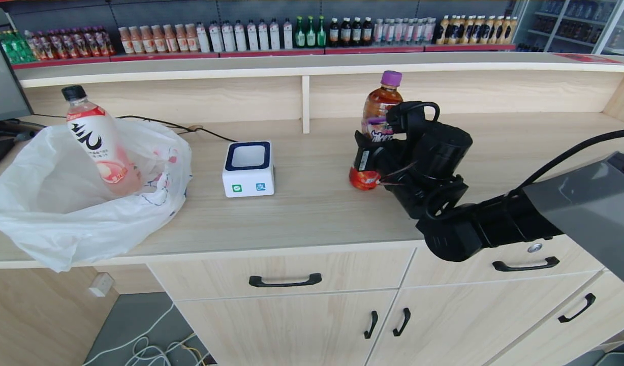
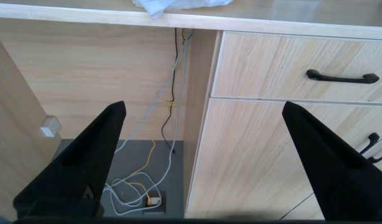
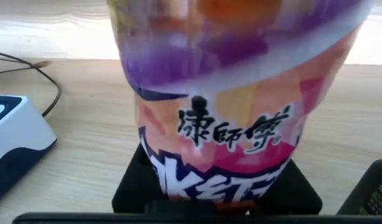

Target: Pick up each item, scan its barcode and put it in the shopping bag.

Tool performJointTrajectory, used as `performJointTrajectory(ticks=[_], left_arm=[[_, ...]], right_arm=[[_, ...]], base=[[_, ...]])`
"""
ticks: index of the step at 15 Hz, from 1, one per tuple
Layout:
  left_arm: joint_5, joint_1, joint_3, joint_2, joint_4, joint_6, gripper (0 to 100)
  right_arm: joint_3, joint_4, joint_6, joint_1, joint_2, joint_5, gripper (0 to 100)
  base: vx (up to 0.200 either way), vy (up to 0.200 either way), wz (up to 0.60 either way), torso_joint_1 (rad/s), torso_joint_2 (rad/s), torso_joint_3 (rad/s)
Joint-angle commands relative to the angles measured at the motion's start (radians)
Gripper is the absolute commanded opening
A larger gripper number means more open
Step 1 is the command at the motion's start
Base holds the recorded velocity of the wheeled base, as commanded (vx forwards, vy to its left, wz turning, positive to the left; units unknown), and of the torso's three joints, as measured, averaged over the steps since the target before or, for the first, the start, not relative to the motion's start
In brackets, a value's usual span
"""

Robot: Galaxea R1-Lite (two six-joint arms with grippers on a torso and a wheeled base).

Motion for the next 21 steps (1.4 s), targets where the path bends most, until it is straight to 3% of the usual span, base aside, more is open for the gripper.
performJointTrajectory(ticks=[1,12,15,21], left_arm=[[0.0,0.0,0.0,0.0,0.0,-0.001,100],[0.0,0.0,0.0,0.0,0.0,-0.001,100],[0.0,0.0,0.0,0.0,0.0,-0.001,100],[0.0,0.0,0.0,0.0,0.0,-0.001,100]], right_arm=[[-0.002,-0.003,0.0,0.0,-0.005,0.0,0],[0.018,-0.005,-0.023,0.013,-0.108,-0.028,0],[0.061,-0.005,-0.035,0.046,-0.166,-0.029,0],[0.279,-0.008,-0.036,0.138,-0.376,-0.059,0]], base=[[0.0,0.0,0.0,0.0,0.0,0.0],[0.0,0.0,0.0,0.0,0.0,0.0],[0.0,0.0,0.0,0.0,0.0,0.0],[0.0,0.0,0.0,0.0,0.0,0.0]])
